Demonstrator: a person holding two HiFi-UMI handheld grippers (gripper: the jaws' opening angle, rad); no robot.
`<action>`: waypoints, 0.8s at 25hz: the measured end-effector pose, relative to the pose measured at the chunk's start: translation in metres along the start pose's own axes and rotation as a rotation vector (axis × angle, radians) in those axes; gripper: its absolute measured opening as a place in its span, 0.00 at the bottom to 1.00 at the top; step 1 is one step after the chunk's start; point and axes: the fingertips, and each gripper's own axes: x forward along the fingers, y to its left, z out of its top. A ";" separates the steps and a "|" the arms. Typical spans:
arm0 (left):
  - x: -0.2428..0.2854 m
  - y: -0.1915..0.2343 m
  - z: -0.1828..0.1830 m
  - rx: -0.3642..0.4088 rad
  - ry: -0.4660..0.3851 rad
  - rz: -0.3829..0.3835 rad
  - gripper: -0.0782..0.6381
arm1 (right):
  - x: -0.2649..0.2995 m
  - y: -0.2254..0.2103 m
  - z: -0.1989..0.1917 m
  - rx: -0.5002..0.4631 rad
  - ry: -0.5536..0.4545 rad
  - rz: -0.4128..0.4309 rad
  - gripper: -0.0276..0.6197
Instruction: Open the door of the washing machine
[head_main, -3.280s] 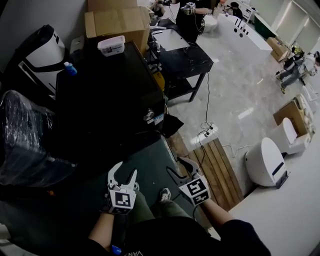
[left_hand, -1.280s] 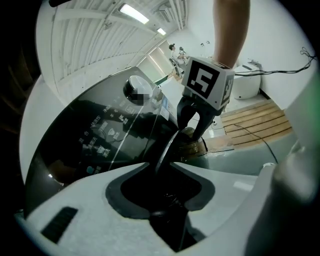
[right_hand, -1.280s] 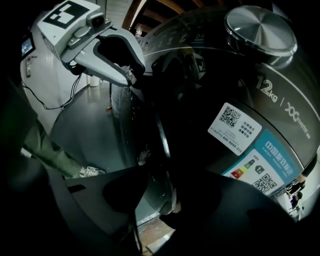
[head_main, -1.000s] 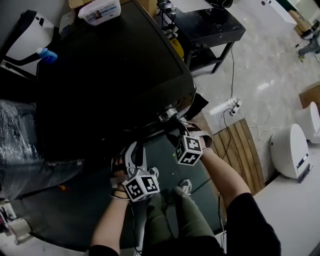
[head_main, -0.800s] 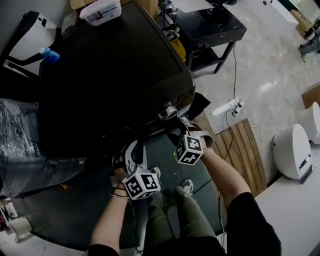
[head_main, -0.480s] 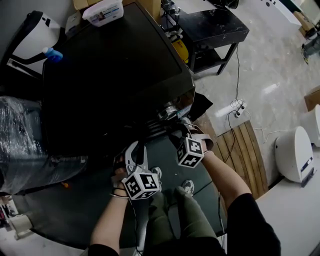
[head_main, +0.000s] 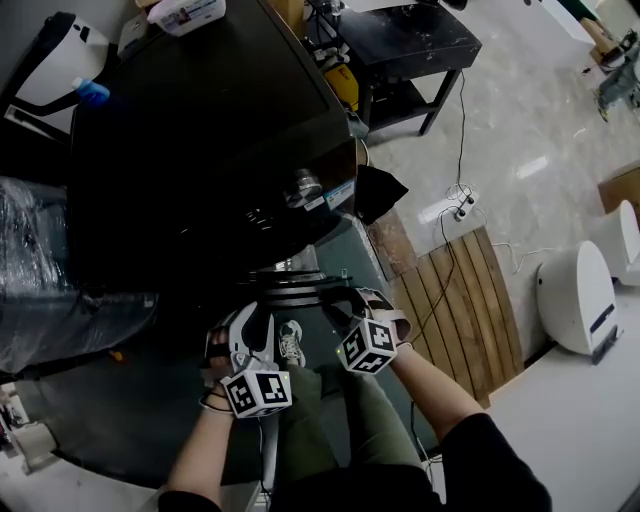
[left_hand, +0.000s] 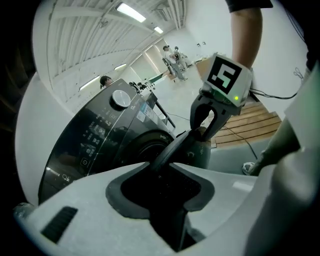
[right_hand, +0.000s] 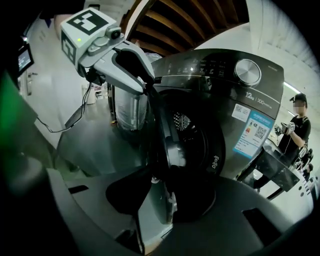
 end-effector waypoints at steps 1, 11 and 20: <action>-0.002 -0.003 -0.001 -0.001 0.012 -0.005 0.27 | -0.002 0.005 -0.002 0.019 0.006 0.002 0.24; -0.036 -0.033 -0.017 0.005 0.070 -0.068 0.29 | -0.024 0.068 -0.006 0.183 0.046 0.063 0.26; -0.069 -0.057 -0.042 0.055 0.012 -0.129 0.30 | -0.031 0.138 -0.010 0.251 0.124 0.072 0.31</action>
